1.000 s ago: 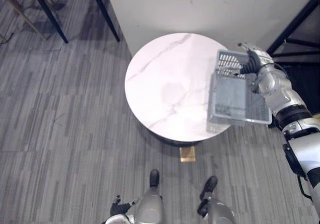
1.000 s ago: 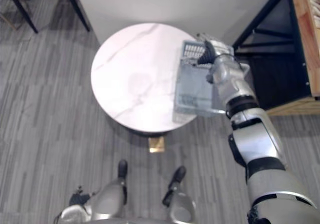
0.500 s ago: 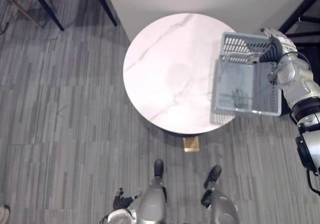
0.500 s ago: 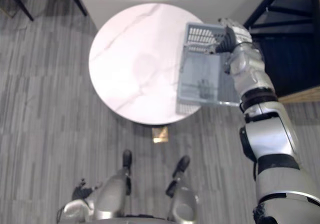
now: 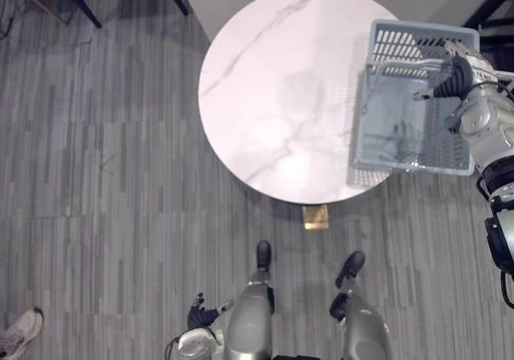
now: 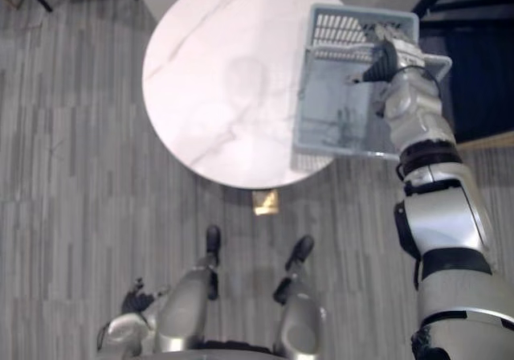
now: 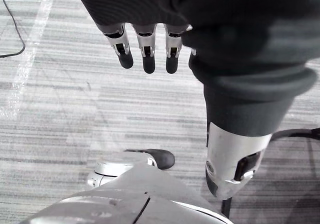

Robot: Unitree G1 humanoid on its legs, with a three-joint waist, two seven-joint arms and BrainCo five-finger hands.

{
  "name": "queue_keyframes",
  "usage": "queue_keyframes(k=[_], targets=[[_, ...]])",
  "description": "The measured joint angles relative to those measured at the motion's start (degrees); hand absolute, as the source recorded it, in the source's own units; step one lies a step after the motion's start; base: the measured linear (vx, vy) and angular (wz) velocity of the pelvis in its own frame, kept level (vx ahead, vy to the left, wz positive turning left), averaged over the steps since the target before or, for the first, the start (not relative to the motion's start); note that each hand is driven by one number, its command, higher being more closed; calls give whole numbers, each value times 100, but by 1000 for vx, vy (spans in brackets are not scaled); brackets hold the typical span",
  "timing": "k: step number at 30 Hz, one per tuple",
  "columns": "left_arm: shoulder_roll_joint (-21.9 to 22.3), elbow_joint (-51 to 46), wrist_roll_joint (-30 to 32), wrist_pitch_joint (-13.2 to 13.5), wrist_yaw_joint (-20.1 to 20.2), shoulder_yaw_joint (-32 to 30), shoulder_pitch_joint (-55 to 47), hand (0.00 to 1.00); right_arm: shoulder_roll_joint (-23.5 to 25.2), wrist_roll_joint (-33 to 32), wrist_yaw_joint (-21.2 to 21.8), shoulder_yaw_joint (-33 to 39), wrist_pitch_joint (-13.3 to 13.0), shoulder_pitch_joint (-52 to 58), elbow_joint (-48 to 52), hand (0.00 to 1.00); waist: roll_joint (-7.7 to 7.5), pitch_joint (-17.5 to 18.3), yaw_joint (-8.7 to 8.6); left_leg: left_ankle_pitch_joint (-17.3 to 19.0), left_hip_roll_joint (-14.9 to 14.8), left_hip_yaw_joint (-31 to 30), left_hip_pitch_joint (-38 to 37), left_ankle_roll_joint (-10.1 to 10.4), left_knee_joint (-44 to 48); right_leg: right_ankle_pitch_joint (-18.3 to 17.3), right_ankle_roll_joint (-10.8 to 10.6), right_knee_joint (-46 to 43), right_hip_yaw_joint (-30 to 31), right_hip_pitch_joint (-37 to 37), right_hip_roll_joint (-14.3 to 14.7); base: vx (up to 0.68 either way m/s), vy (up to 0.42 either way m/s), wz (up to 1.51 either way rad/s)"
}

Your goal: Pick vegetable in the basket

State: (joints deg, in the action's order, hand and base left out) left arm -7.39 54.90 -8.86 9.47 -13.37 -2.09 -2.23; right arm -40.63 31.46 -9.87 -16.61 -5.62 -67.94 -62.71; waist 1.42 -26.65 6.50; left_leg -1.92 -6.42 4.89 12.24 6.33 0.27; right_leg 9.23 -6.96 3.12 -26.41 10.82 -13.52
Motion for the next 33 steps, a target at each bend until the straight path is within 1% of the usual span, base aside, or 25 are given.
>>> queue_keyframes(k=[4,7,11,12,14,19,24,25,28,29,32,33], targets=[[-1,-21,-1,2,-14,12,1,0,-8,7,-177,49,2,0,-46,100,8,-4,4,-3,27,-38,17,-4,0,0,0,0,-22,-4,-25,19,12,4],[2,-22,-1,3,-26,16,2,0,-9,9,-209,47,2,-1,-100,100,18,-9,5,-15,47,-70,46,-21,0,0,0,0,-55,-3,-44,10,13,6],[23,-20,-1,4,-67,25,24,0,-6,95,-169,0,17,10,-125,100,56,-27,15,-33,85,-88,62,-45,-1,0,0,-1,-78,-4,-84,5,14,4],[26,-19,-1,4,-108,25,25,0,-6,230,-128,-68,19,12,-134,100,56,-27,18,-35,86,-99,62,-46,-1,0,-1,-1,-91,-12,-85,0,0,0],[30,-19,-1,5,-134,24,27,0,-2,247,-103,-224,14,14,-156,100,56,-27,20,-40,86,-106,65,-46,-1,0,0,-1,-103,-14,-85,0,0,0],[39,-16,-1,4,-150,11,27,0,-12,683,-96,-480,29,13,-216,100,61,-23,25,-55,86,-118,65,-48,-1,0,0,-2,-115,-23,-85,0,0,0],[41,-15,1,2,-150,6,27,0,-21,702,-34,-686,12,13,-205,100,67,-18,22,-68,84,-110,42,-47,-1,0,0,-2,-108,-42,-85,0,0,0],[42,-14,3,0,-150,5,27,0,-21,710,46,-751,10,16,-183,100,66,-17,21,-68,83,-100,8,-48,-1,0,0,-1,-98,-65,-84,18,4,-6],[50,-18,17,-5,-147,4,33,0,-20,723,218,-1040,-67,133,47,100,70,-2,39,-68,80,-26,-143,-48,-12,0,-1,-1,19,-135,-84,14,3,-14],[49,-20,18,-6,-147,2,40,0,-23,734,298,-1158,-105,199,258,100,76,17,12,-67,75,6,-159,-48,-13,6,-7,-2,46,-135,-81,1,2,-20],[50,-14,55,-27,-147,-18,80,0,-27,805,356,-1421,-211,326,643,100,58,36,9,-67,56,166,-285,-48,-29,38,-11,-1,221,-141,-62,-1,1,-30],[61,-17,80,-66,-147,-50,90,0,-74,862,430,-1630,-266,431,1057,100,52,41,4,-66,51,290,-438,-48,-71,56,-7,1,354,-188,-51,-2,1,-41]])
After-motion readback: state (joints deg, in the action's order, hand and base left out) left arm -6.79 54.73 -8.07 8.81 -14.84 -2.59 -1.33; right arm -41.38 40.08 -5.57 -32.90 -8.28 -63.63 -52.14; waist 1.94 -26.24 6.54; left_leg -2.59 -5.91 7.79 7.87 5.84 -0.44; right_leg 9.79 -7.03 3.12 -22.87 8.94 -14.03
